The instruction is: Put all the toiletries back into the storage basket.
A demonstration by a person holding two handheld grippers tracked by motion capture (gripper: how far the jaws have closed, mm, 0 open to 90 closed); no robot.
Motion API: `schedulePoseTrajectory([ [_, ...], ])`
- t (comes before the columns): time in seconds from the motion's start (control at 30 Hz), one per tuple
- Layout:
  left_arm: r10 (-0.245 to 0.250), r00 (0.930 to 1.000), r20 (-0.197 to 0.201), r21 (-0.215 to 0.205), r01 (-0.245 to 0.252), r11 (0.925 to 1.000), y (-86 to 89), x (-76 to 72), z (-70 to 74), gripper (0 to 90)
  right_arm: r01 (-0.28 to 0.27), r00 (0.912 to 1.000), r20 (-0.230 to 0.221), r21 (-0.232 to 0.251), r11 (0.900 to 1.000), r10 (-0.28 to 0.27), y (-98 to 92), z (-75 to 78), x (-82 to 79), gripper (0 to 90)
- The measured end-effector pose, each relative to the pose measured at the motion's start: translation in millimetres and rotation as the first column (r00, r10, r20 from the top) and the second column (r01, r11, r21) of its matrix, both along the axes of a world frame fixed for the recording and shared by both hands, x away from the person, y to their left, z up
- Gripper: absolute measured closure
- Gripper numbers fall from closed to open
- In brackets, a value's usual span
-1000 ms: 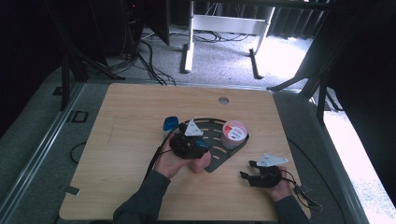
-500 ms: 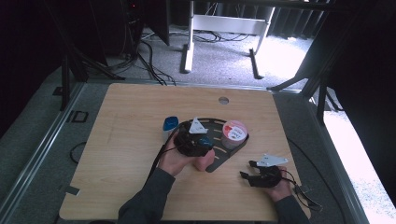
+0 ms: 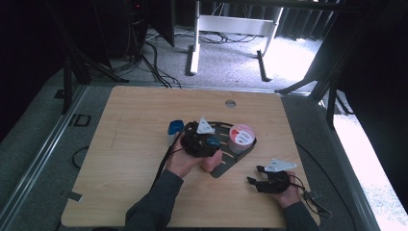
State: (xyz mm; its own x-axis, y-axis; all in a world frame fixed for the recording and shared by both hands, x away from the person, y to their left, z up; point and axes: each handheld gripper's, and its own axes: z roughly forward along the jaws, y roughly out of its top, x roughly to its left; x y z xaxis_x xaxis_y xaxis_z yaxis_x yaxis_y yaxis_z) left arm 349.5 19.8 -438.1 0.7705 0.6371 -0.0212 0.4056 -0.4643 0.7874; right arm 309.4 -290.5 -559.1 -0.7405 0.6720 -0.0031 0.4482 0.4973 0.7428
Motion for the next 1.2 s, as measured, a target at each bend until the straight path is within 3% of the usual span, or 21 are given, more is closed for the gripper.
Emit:
schedulePoseTrajectory([
  [0.4, 0.056, 0.9983, 0.017, -0.007, -0.056, 0.9984, -7.8, 10.9, 2.2, 52.6, -0.001, 1.0, 0.0, -0.001, 1.0, 0.001, 0.0, 0.0, 0.0, 35.6],
  [0.83, 0.084, 0.9959, 0.034, -0.007, -0.083, 0.9965, -17.4, 22.1, 6.5, 52.7, 0.0, 1.0, 0.0, -0.001, 1.0, 0.0, 0.0, 0.0, 0.0, 35.6],
  [1.2, 0.107, 0.9933, 0.044, 0.027, -0.108, 0.9938, -23.0, 35.1, 8.4, 52.7, -0.001, 1.0, -0.002, -0.001, 1.0, 0.001, 0.0, 0.0, -0.1, 35.6],
])
